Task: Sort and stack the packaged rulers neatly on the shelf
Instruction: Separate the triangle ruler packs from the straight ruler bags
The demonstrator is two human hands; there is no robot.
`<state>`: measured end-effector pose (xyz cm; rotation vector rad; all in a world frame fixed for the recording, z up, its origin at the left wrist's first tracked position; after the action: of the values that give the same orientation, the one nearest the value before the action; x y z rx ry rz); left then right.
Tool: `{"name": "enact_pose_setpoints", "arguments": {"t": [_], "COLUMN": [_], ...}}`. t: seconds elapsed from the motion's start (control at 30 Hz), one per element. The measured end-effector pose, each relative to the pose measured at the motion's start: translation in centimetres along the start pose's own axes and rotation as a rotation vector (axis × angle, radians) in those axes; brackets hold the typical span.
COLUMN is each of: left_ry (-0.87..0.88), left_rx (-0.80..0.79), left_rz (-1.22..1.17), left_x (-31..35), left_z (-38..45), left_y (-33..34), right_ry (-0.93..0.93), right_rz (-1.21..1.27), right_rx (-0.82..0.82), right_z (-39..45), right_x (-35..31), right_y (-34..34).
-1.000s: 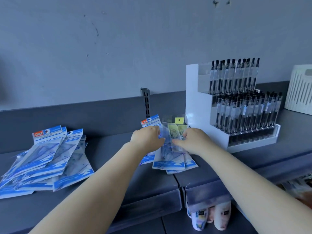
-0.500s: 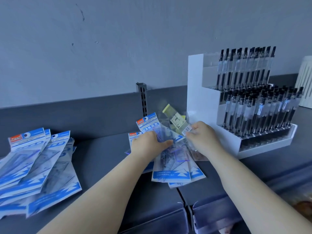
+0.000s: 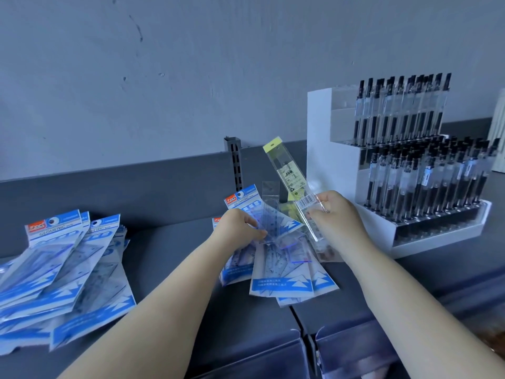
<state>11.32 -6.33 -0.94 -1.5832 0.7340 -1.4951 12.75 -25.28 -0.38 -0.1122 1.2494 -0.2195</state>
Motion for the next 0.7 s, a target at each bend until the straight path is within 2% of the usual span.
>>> {"name": "enact_pose_setpoints", "arguments": {"t": [0.3,0.43,0.57,0.7], "left_ry": [-0.011,-0.023,-0.007,-0.04], "left_rx": [0.05,-0.012,0.009,-0.018], "left_rz": [0.181,0.039,-0.086,-0.383], "left_x": [0.2,-0.2,0.0,-0.4], "left_z": [-0.6,-0.3,-0.6,-2.2], "left_y": [0.8,0.1,-0.8,-2.5], "right_ry": [-0.014,-0.005,0.024,0.04], "right_rz": [0.013,-0.001,0.091,0.233], "right_rx": [-0.006,-0.016,-0.017,0.002], "right_z": [-0.2,-0.5,-0.9,-2.0], "right_x": [-0.1,-0.4,-1.2,-3.0], "right_y": [0.3,0.3,0.5,1.7]}}
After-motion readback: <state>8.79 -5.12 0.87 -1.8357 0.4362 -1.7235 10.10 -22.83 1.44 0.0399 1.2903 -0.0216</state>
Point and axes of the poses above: each hand's wrist, its own z-axis towards the middle knuckle, its own y-axis out of the palm, x = y × z, the point moved 5 cm from there along z, towards the middle knuckle, and after that the axes turned 13 degrees about z, right-handed, at the moved point
